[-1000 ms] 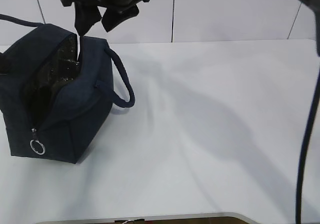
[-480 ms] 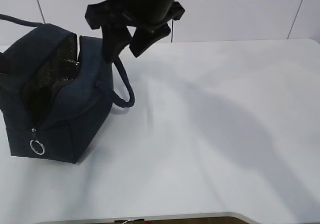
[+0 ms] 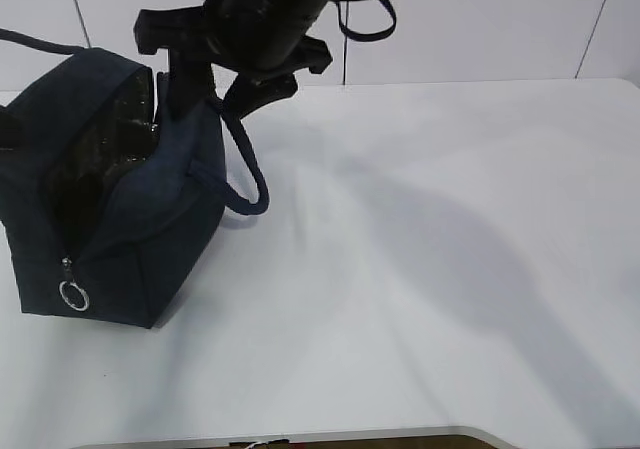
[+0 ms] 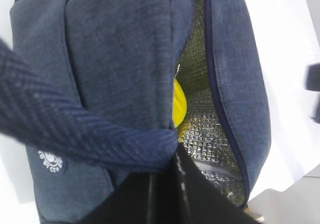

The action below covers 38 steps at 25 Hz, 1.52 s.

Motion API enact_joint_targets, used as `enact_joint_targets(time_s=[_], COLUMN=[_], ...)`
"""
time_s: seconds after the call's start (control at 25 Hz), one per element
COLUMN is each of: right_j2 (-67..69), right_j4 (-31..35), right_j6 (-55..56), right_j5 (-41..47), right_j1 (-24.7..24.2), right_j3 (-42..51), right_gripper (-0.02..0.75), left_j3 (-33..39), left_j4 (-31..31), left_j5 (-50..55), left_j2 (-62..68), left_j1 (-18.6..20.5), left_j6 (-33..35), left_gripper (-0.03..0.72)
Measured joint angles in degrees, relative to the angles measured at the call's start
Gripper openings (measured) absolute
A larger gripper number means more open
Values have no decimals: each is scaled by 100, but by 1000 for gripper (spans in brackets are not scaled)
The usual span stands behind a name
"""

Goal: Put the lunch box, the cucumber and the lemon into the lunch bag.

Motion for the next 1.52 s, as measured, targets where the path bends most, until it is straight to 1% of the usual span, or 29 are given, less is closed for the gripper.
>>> enact_joint_targets(time_s=[0.24, 0.44, 0.52, 0.64, 0.76, 1.08, 1.12, 1.2, 1.32, 1.4, 1.52], right_j2=[424, 579, 637, 682, 685, 694, 694, 694, 694, 682, 554], right_j4=[111, 146, 220, 272, 272, 233, 192, 70, -305, -657, -1364], right_j6=[523, 827, 861, 884, 888, 897, 897, 859, 836, 825, 806], right_j5=[-421, -573, -613, -636, -648, -648, -648, -576, -293, -76, 364], right_j1=[0, -22, -22, -22, -22, -22, -22, -22, -22, -22, -22], right_j3=[0, 0, 0, 0, 0, 0, 0, 0, -116, -224, -258], right_gripper=[447, 445, 433, 391, 322, 45, 24, 15, 13, 13, 13], left_j3=[0, 0, 0, 0, 0, 0, 0, 0, 0, 0, 0], left_j4=[9, 9, 9, 9, 9, 9, 9, 25, 28, 37, 26], left_j5=[-29, -86, -102, -120, -129, -142, -142, -156, -238, -384, -620], left_j2=[0, 0, 0, 0, 0, 0, 0, 0, 0, 0, 0], left_j1=[0, 0, 0, 0, 0, 0, -12, -142, -539, -853, -1301], left_j6=[21, 30, 30, 30, 33, 43, 43, 64, 77, 77, 88], left_gripper=[-6, -6, -6, -6, -6, -6, -6, -6, -6, -6, -6])
